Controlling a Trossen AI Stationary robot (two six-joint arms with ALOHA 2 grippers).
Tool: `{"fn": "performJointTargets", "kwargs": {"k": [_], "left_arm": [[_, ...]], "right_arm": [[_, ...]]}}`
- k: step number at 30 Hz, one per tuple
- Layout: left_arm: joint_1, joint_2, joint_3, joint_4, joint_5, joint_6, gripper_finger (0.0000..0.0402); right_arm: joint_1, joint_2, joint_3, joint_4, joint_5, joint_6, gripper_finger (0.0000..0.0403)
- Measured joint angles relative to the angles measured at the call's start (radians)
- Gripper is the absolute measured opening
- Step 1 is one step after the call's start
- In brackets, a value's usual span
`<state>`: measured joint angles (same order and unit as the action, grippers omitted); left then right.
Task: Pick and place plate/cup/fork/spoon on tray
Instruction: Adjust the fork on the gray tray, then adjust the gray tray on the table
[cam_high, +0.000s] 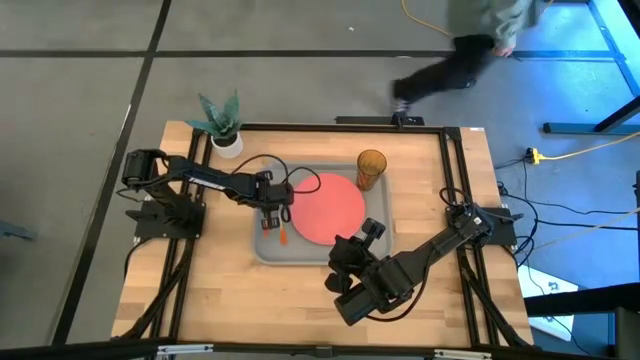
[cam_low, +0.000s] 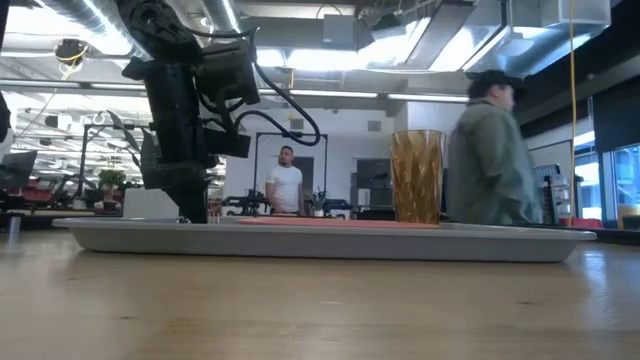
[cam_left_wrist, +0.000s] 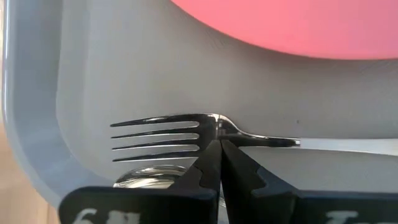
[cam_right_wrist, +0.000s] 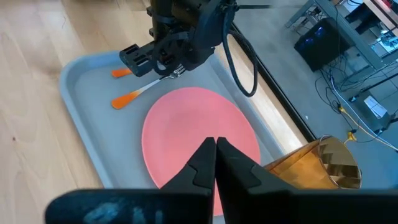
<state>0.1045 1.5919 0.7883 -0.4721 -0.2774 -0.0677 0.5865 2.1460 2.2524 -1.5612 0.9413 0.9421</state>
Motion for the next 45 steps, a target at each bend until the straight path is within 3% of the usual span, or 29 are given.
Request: {"fn": "performJointTargets", "kwargs": {"k": [16,35,45], "left_arm": [[0.031,-0.004,0.000,-0.007,-0.030,0.032,0.0000],[0.069,-0.004,0.001,0.113,-0.050,0.131,0.0000],[0.000,-0.055,0.007,0.000,-0.047,0.023,0.0000]], "right_arm": [[0.000,0.000,0.000,0.000,0.000,0.000,0.0013],[0.000,0.000,0.000,0.001,0.000,0.000,0.0013],[0.000,0.000,0.000,-0.002,0.000,0.000,0.0013]]}}
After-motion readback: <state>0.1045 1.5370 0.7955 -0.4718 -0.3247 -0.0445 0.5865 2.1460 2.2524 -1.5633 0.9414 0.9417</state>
